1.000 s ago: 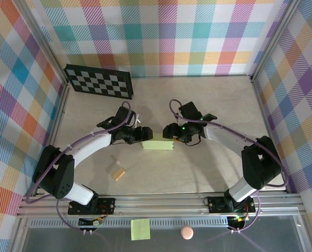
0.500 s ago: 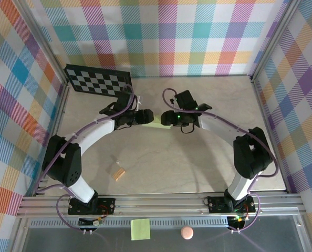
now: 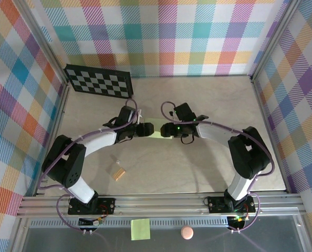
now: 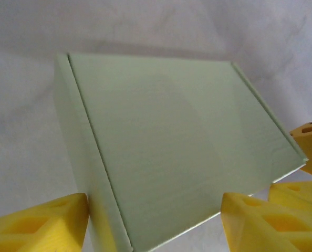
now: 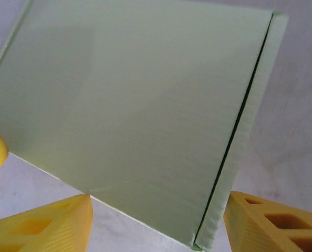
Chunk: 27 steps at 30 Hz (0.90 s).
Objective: Fold the paper box
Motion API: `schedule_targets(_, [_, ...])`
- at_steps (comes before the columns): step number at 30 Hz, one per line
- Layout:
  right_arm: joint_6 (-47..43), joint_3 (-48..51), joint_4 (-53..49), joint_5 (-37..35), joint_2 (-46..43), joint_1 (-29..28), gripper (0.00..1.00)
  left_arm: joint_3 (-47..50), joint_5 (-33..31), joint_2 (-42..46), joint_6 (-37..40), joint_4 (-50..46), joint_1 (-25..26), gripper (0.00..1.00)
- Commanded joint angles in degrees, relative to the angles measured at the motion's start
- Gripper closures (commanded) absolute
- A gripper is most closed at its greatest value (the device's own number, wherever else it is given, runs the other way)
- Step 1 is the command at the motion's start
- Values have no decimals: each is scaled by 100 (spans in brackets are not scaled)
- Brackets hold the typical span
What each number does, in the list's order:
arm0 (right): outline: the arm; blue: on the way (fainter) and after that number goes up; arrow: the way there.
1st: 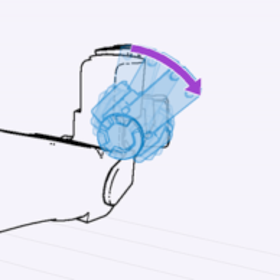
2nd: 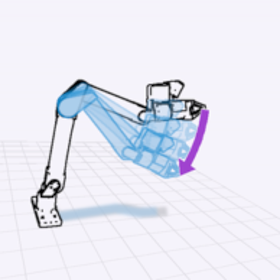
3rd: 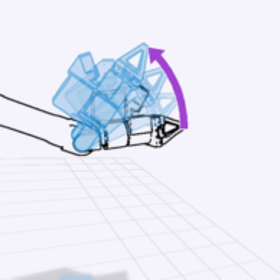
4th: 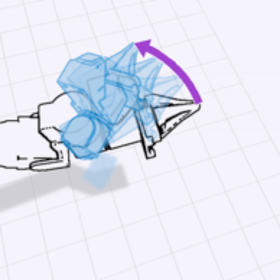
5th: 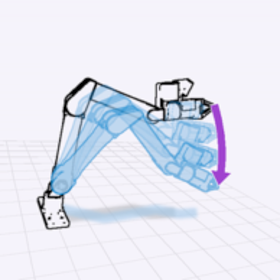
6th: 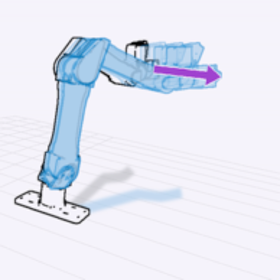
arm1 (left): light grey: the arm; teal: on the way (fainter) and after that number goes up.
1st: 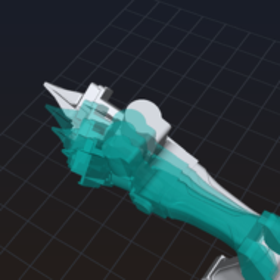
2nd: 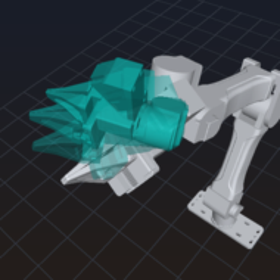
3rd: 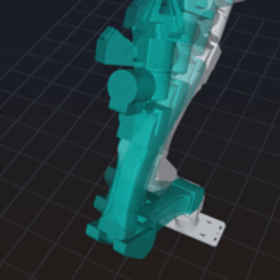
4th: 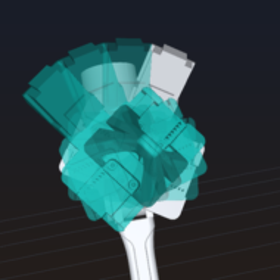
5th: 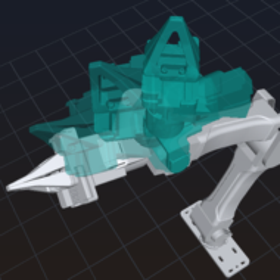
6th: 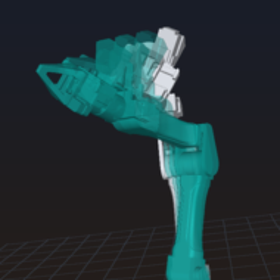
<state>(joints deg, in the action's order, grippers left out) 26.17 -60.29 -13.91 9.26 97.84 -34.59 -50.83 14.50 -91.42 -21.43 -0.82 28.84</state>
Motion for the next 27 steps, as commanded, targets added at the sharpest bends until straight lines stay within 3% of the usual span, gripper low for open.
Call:
schedule_targets(1, [477,329,600,443,-252,-109,33,327,263,400,-289,468,215,33])
schedule_targets(9, [1032,833,657,264,-217,-123,36,976,112,224,-673,283,254,33])
schedule_targets(13, [1059,690,67,-244,-321,-101,39,1043,-235,331,-648,-179,221,33])
schedule_targets(18, [784,414,-304,-304,-264,134,41,660,-185,209,-464,-777,-103,40])
schedule_targets(27, [284,-280,-630,247,313,515,45,-360,53,-422,-207,-1348,-306,34])
